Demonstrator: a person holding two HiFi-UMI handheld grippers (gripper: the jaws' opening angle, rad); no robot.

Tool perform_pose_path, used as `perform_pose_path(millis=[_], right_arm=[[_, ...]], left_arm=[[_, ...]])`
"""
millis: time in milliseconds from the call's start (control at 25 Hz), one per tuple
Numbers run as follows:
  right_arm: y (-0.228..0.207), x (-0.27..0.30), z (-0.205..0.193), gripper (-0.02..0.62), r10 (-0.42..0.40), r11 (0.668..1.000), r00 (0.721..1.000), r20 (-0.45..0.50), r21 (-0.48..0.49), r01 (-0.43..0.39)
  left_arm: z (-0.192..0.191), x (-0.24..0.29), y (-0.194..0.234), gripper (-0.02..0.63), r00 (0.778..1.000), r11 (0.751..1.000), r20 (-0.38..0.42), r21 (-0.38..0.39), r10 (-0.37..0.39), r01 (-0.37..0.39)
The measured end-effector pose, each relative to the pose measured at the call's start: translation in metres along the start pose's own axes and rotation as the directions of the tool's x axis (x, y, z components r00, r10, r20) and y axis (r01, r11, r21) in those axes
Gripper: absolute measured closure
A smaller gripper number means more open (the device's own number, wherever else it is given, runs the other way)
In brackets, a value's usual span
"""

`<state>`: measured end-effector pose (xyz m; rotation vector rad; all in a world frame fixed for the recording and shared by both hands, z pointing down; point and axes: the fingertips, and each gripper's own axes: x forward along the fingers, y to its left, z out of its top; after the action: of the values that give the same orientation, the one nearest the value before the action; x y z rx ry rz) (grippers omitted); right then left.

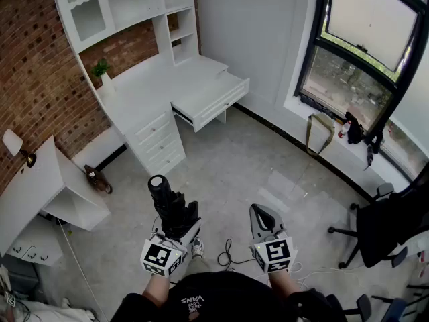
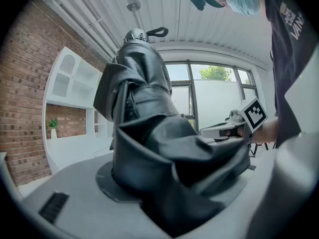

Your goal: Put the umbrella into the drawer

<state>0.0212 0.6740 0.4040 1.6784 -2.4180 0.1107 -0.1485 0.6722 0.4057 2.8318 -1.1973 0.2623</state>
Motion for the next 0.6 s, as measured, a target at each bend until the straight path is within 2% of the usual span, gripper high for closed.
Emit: perform_pose_path(millis=[240, 600], right_arm=[[-0.005, 0.017, 0.004, 0.597, 0.033, 0.997, 0.998, 0.047, 0.07, -0.036], [-0.014, 0.09, 0.009, 0.597, -0.002, 0.996, 1.0, 0.005, 0.091, 0.002]], left_arm=[[-0.005, 0.011, 0.017, 0.34, 1.0, 1.0, -0.009, -0.022, 0.007, -0.007], [-0.004, 0.048, 0.085, 0.34, 1.0, 0.999, -0.023, -0.032, -0.017, 0.017]])
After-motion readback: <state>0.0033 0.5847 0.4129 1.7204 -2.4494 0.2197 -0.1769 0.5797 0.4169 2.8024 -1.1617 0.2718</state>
